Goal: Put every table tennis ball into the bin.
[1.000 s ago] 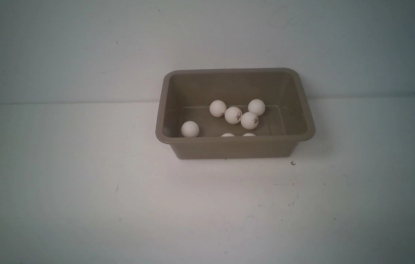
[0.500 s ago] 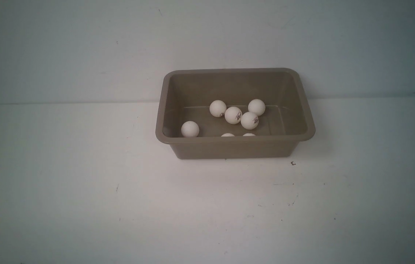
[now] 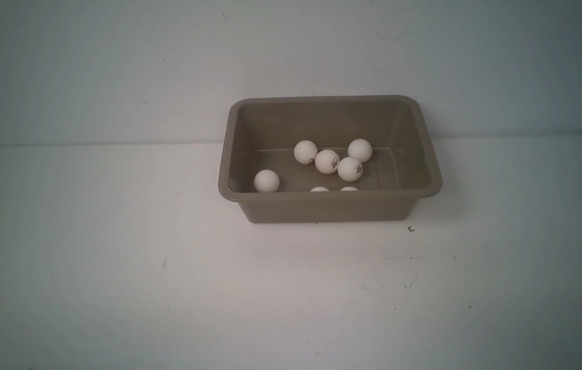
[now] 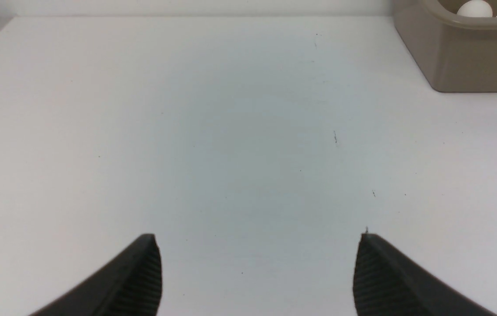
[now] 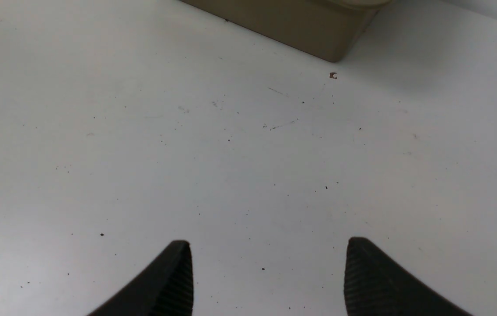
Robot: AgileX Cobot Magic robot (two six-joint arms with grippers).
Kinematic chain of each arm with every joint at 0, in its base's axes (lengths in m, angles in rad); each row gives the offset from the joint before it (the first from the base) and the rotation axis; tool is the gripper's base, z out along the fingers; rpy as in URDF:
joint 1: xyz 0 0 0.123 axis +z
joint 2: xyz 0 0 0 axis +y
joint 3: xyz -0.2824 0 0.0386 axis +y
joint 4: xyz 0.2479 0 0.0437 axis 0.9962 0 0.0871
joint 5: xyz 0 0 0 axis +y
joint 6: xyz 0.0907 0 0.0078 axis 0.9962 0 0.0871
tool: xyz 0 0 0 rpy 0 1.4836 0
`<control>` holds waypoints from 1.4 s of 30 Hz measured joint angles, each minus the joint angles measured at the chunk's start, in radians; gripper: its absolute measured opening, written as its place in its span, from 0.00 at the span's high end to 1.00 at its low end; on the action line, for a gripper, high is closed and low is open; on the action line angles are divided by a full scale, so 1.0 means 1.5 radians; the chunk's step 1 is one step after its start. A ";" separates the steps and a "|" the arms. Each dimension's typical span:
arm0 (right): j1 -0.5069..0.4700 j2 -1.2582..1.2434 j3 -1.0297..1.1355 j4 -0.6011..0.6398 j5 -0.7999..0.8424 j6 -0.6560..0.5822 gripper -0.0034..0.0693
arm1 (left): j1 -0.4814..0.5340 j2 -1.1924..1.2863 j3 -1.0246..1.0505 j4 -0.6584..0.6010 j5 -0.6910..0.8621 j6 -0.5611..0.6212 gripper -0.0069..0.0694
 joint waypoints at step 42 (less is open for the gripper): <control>-0.003 -0.062 0.000 0.002 -0.131 0.045 0.37 | 0.000 0.000 0.000 0.000 -0.001 -0.004 0.21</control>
